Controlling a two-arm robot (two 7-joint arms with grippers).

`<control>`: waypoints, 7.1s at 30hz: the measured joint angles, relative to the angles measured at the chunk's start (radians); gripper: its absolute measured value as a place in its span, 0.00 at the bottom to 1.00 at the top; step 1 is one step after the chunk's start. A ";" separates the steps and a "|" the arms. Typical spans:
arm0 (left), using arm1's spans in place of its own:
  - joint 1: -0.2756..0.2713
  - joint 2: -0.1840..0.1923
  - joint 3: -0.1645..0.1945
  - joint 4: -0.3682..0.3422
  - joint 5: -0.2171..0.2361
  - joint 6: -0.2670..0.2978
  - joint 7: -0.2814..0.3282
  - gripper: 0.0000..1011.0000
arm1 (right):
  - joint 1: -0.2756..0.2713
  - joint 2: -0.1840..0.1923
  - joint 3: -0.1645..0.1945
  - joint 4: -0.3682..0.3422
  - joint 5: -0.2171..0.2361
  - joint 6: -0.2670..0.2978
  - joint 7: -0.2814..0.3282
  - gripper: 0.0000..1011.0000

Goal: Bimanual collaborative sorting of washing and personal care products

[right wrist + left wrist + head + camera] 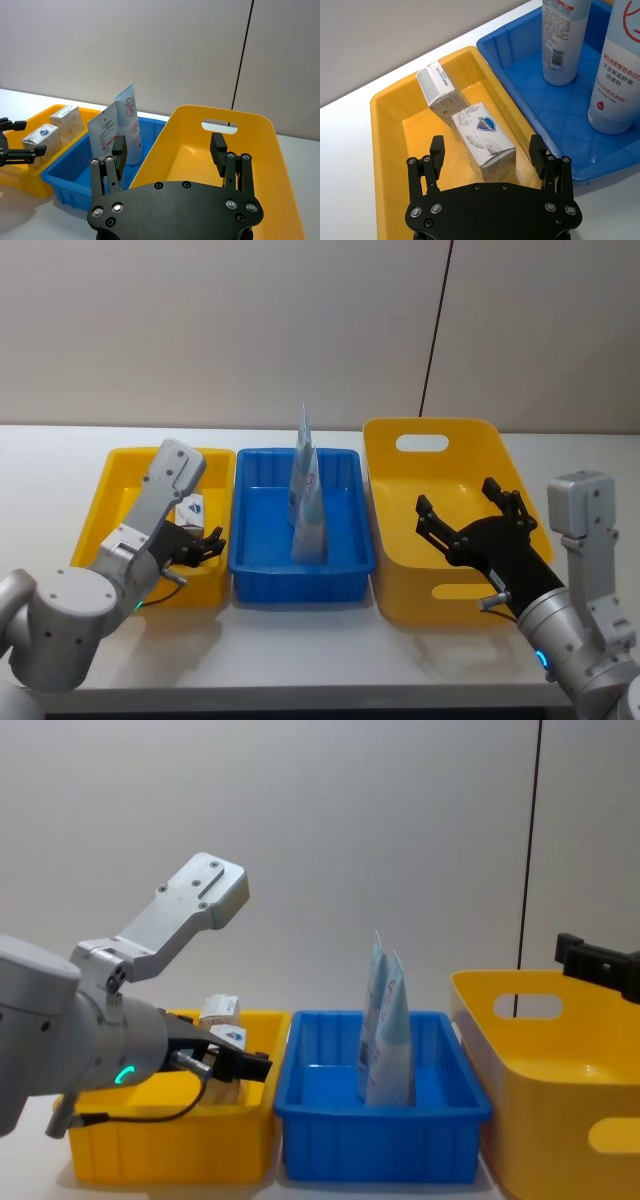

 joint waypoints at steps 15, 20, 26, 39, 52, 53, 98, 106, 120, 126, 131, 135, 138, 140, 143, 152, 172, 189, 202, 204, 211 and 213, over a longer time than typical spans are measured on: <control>-0.026 -0.017 -0.006 0.050 0.013 -0.014 -0.010 0.99 | 0.000 0.000 0.000 0.000 0.000 0.000 0.000 0.99; -0.031 -0.023 -0.012 0.061 0.014 -0.013 -0.013 0.99 | 0.000 0.000 0.000 0.000 0.000 0.000 0.000 0.99; -0.031 -0.029 -0.019 0.067 0.013 -0.004 -0.016 0.99 | 0.000 0.000 0.000 0.000 0.000 0.000 0.000 0.99; -0.031 -0.045 -0.036 0.079 0.011 0.012 -0.020 0.99 | 0.000 0.000 0.000 0.000 0.000 0.000 0.000 0.99; -0.032 -0.052 -0.044 0.084 0.011 0.014 -0.021 0.78 | 0.000 0.000 0.000 0.000 0.000 0.000 0.000 0.99; -0.032 -0.052 -0.044 0.084 0.011 0.014 -0.021 0.77 | 0.000 0.000 0.000 0.000 0.000 0.000 0.000 0.99; 0.054 0.075 -0.100 -0.109 0.014 -0.042 -0.080 0.35 | 0.000 0.000 0.000 0.000 0.000 0.000 0.000 0.99; 0.077 0.149 -0.126 -0.207 0.012 -0.078 -0.140 0.35 | 0.000 0.000 0.000 0.000 0.000 0.000 0.000 0.99; 0.088 0.244 -0.151 -0.316 -0.031 -0.140 -0.293 0.35 | 0.000 0.000 0.000 0.000 0.000 0.000 0.000 0.99; 0.087 0.275 -0.156 -0.345 -0.061 -0.174 -0.369 0.35 | 0.000 0.000 0.000 0.000 0.000 0.000 0.000 0.99; 0.084 0.300 -0.156 -0.364 -0.092 -0.206 -0.435 0.35 | 0.000 0.000 0.000 0.000 0.000 0.000 0.000 0.99; 0.082 0.316 -0.155 -0.374 -0.115 -0.229 -0.481 0.35 | 0.000 0.000 0.000 0.000 0.000 0.000 0.000 0.99; 0.080 0.327 -0.151 -0.380 -0.134 -0.248 -0.521 0.35 | 0.000 0.000 0.000 0.000 0.000 0.000 0.000 0.99; 0.078 0.335 -0.148 -0.384 -0.149 -0.262 -0.548 0.35 | 0.000 0.000 0.000 0.000 0.000 0.000 0.000 0.99; 0.075 0.343 -0.144 -0.387 -0.164 -0.276 -0.574 0.35 | 0.000 0.000 0.000 0.000 0.000 0.000 0.000 0.99; 0.063 0.368 -0.122 -0.393 -0.228 -0.332 -0.700 0.35 | 0.000 0.000 0.000 0.000 0.000 0.000 0.000 0.99; 0.034 0.382 -0.052 -0.390 -0.313 -0.414 -0.888 0.35 | 0.000 0.000 0.000 0.000 0.000 0.000 0.000 0.99; 0.027 0.381 -0.026 -0.390 -0.330 -0.435 -0.927 0.35 | 0.000 0.000 0.000 0.000 0.000 0.000 0.000 0.99; 0.025 0.381 -0.021 -0.390 -0.334 -0.439 -0.935 0.35 | 0.000 0.000 0.000 0.000 0.000 0.000 0.000 0.99; 0.025 0.381 -0.020 -0.390 -0.334 -0.440 -0.936 0.35 | 0.000 0.000 0.001 0.000 0.000 0.000 0.003 0.99; 0.025 0.381 -0.020 -0.390 -0.335 -0.441 -0.938 0.35 | 0.001 0.017 0.004 -0.002 0.016 0.000 0.043 0.99; 0.025 0.381 -0.019 -0.390 -0.335 -0.441 -0.938 0.35 | 0.002 0.026 0.006 -0.003 0.024 0.001 0.065 0.99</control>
